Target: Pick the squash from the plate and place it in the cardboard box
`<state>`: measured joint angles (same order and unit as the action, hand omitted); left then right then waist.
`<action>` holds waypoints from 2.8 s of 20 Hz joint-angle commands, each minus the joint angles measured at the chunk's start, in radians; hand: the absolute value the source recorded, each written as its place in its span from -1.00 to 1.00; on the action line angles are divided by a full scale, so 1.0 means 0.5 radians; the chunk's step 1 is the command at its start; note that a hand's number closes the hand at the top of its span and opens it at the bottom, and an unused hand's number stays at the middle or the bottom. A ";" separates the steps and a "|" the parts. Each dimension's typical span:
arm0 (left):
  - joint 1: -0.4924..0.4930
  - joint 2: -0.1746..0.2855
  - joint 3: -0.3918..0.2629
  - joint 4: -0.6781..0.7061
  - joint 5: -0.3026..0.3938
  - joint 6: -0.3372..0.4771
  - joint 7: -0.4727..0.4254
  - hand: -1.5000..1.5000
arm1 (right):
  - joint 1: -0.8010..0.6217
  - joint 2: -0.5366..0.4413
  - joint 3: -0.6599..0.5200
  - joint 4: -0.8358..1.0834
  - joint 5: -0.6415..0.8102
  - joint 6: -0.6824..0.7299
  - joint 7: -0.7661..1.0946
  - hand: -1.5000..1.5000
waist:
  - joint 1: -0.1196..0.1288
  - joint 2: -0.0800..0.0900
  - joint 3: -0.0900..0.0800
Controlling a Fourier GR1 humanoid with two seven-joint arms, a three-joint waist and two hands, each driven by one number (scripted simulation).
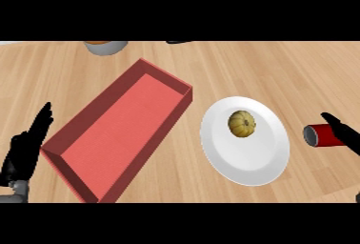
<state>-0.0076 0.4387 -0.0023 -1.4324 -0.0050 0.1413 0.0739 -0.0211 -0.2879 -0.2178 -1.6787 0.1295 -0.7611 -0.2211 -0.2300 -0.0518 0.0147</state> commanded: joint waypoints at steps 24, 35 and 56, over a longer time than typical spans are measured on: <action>-0.157 -0.099 -0.234 -0.043 -0.170 -0.107 -0.141 0.00 | 2.097 0.575 1.303 -0.463 1.171 -1.275 0.342 -1.00 | 0.435 0.188 -0.047; -0.226 -0.113 -0.226 -0.023 -0.173 -0.148 -0.144 0.00 | 2.466 0.576 1.451 -0.682 1.415 -1.152 0.750 -1.00 | 0.513 0.219 -0.045; -0.281 -0.222 -0.275 0.050 -0.237 -0.158 -0.160 0.00 | 2.072 0.576 1.114 -0.936 2.298 -0.430 1.771 -1.00 | 0.563 0.192 -0.043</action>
<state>-0.1753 0.3678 -0.1052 -1.4231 -0.1350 0.0779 -0.0104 1.0675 -0.0002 0.3611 -2.1252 1.1994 -1.0897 0.5621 0.0445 0.0408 -0.0003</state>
